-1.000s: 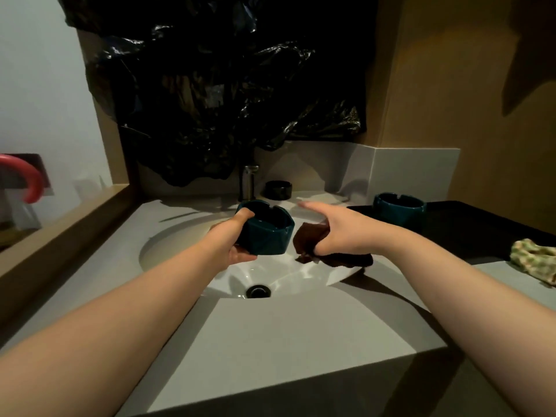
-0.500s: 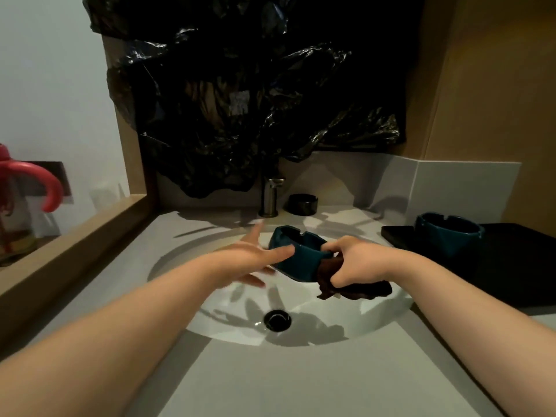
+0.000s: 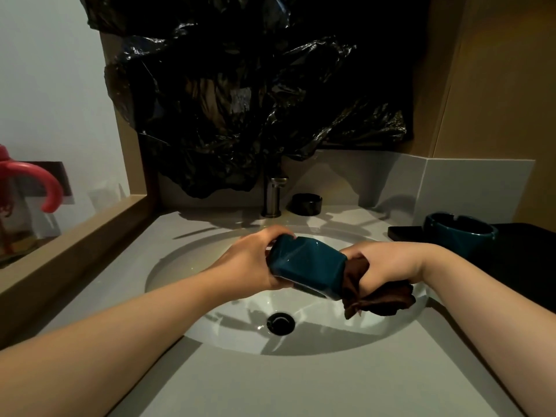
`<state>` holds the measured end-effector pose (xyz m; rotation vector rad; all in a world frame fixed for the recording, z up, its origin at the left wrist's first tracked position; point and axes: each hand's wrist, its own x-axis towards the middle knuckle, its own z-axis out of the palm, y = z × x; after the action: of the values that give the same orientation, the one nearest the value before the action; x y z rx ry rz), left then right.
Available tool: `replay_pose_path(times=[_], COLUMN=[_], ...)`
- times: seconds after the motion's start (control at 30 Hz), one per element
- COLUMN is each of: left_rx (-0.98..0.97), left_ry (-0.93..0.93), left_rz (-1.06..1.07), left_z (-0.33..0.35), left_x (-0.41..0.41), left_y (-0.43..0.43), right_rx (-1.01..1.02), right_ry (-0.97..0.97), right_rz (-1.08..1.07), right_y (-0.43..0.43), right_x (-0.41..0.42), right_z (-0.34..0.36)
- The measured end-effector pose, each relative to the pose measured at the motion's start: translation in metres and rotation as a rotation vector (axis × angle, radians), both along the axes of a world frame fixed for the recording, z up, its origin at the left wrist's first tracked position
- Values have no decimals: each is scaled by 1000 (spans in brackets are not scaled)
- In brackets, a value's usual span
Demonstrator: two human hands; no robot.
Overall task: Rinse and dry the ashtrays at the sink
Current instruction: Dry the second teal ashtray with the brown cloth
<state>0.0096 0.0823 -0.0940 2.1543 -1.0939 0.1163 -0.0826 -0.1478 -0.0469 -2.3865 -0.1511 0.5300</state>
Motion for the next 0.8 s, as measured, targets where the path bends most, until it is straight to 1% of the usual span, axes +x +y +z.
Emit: replay_pose_path(times=[0.17,0.23,0.27,0.3,0.33,0.37,0.4,0.43,0.47,0.57,0.63,0.7,0.77,0.8], left_rx=[39,59,83,120,163,207,238,254,260,240,233,210,191,191], left_ry=[-26,-52,-86,-132,-183,-227,-257,-272,-271,-274,-296,-305,-298,-298], left_rz=[12,51,74,94,109,123,134,143,155,181,191,222,239,241], left_z=[0,1,2,2,3,3,3,2,2,2,1,-2,-4,-4], left_x=[-7,-9,-10,-11,-11,-11,-10,-9,-7,-4,-2,1,2,2], left_y=[0,0,-1,-1,-2,-4,-5,-6,-6,-5,-4,-3,-4,-4], right_rx=[58,146,206,253,276,253,180,77,-32,-347,-547,-610,-617,-610], right_ry=[121,90,5,-131,-307,-495,-652,-746,-779,-769,-831,-899,-969,-998], right_rz=[12,-103,-213,-338,-456,-548,-586,-572,-531,-392,-323,-230,-141,-134], right_y=[-4,-8,-9,-7,-2,6,15,26,40,74,81,81,78,76], right_x=[-2,-6,-7,-8,-8,-6,-4,-2,-2,-6,-7,-9,-9,-7], right_z=[0,7,11,13,14,15,13,10,6,-4,-9,-14,-21,-24])
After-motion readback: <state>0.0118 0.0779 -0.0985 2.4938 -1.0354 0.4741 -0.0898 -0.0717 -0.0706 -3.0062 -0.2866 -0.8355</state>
